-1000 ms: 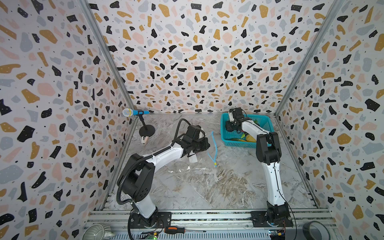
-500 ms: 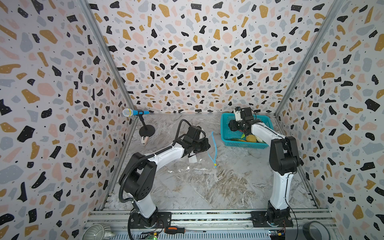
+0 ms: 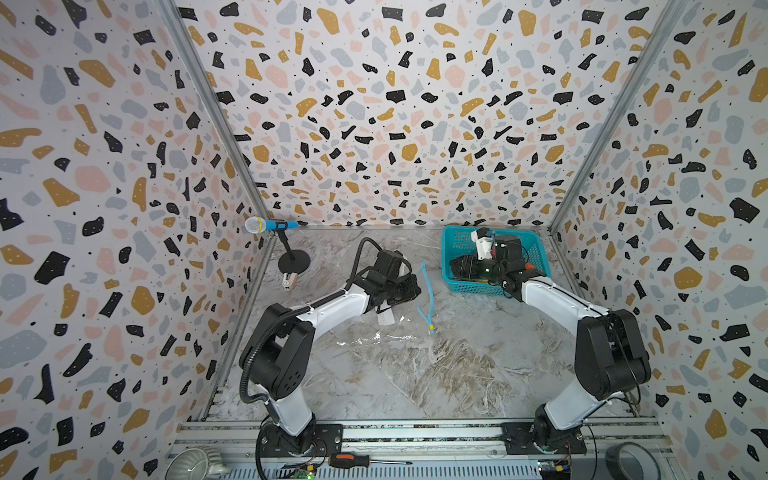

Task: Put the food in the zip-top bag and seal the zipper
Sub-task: 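Lift the black avocado with the right gripper and carry it to the bag mouth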

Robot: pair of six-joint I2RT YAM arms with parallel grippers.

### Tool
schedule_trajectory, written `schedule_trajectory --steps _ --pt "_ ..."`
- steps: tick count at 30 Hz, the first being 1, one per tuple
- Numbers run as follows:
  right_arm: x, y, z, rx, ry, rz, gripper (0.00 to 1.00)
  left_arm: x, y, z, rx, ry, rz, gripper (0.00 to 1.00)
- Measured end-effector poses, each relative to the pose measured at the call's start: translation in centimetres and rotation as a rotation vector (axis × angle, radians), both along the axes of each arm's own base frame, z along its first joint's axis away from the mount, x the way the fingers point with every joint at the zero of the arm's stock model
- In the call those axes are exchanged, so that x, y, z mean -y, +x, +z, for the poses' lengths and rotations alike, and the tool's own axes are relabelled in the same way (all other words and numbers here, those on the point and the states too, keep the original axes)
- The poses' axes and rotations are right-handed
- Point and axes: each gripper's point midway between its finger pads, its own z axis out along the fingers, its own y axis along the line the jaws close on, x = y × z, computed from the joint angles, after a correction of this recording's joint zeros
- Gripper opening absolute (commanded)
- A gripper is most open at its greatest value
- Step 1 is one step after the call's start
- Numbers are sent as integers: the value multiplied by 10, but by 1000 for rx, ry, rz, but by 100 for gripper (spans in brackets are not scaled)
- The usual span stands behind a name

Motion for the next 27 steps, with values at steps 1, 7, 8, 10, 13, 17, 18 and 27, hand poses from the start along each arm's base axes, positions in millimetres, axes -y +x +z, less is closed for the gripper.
schedule_trajectory --steps 1,7,8,10,13,17,18,27 --pt "-7 -7 -2 -7 20 20 44 0 0 1 2 -2 0 0" --pt "-38 -36 -11 -49 109 123 44 1 1 1 -1 -5 4 0" --pt "-40 -37 -11 -49 122 129 44 1 1 1 -3 -7 5 0" --pt "-43 -37 -8 -41 143 139 43 1 1 2 -5 -9 8 0" --pt "-49 -36 -9 -38 168 159 41 1 1 2 -7 -11 9 0" --pt "-57 -36 -23 -74 192 184 39 1 1 4 -6 -15 12 0" --pt "-59 -36 -26 -84 196 189 39 1 1 4 -4 -16 12 0" --pt "-70 -40 -39 -115 215 225 38 0 0 15 16 -33 14 0"
